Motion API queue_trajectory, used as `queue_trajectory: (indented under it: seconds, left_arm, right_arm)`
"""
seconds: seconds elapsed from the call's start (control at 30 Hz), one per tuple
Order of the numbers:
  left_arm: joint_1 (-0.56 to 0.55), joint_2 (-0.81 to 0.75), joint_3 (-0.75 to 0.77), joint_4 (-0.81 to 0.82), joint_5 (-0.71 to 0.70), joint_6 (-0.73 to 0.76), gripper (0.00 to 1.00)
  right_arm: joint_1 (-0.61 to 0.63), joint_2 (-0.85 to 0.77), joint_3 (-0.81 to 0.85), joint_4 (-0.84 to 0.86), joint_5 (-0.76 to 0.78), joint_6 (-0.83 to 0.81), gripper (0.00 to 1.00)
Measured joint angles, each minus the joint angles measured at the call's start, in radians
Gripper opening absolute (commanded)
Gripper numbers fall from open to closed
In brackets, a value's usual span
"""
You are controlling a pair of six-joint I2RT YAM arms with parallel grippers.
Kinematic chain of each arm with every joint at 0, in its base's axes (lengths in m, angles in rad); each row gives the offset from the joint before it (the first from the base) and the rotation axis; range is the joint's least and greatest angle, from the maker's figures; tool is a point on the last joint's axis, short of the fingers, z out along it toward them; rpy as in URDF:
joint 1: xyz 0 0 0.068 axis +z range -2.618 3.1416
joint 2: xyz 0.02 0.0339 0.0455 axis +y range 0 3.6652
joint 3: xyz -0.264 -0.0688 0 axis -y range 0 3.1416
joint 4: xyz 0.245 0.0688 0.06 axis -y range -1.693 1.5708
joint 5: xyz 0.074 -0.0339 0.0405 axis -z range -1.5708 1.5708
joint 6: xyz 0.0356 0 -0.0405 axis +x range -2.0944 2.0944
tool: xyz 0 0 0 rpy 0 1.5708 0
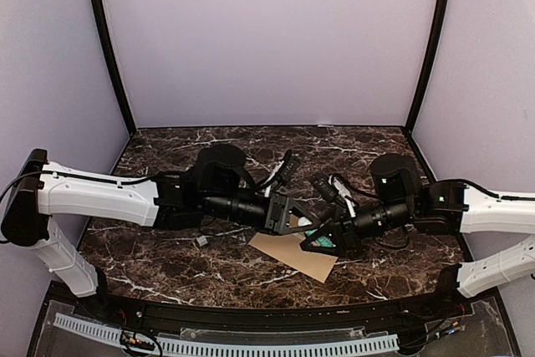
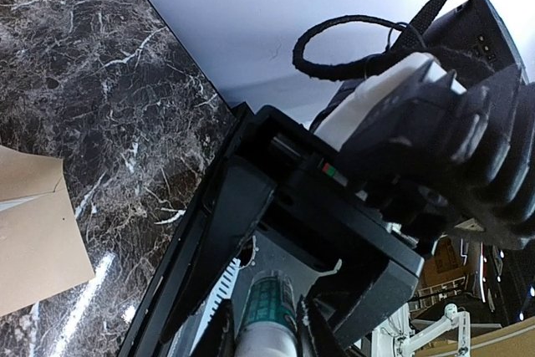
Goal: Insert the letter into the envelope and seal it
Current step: Seal the envelope flap on the envelope.
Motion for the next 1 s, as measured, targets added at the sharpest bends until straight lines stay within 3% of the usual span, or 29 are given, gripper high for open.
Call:
queue_trajectory:
  seconds: [0.37, 0.57, 0.7, 0.77, 0.83, 1.0]
  left_arm:
    - [0.0, 0.013, 0.015, -0.003, 0.016, 0.003, 0.0]
    - [0.002, 0.015, 0.019, -0.004, 0.017, 0.003, 0.02]
    - [0.002, 0.016, 0.019, -0.004, 0.013, 0.003, 0.31]
    - [0.002, 0.016, 0.019, -0.003, -0.003, 0.005, 0.55]
    - [0.0, 0.013, 0.016, -0.003, -0.024, 0.01, 0.69]
    - [0.0, -0.06, -0.059, -0.023, -0.117, 0.011, 0.81]
  right_arm:
    - [0.0, 0.018, 0.0, 0.0, -0.039, 0.0, 0.24]
    - [0.0, 0.019, -0.001, 0.001, -0.058, 0.009, 0.0]
    - [0.0, 0.019, -0.002, 0.003, -0.039, 0.011, 0.0]
    - [0.0, 0.012, -0.009, 0.013, -0.005, 0.021, 0.0]
    - [-0.004, -0.001, -0.019, 0.014, 0.038, 0.036, 0.0]
    - [-0.083, -0.048, -0.061, 0.014, 0.121, 0.081, 0.0]
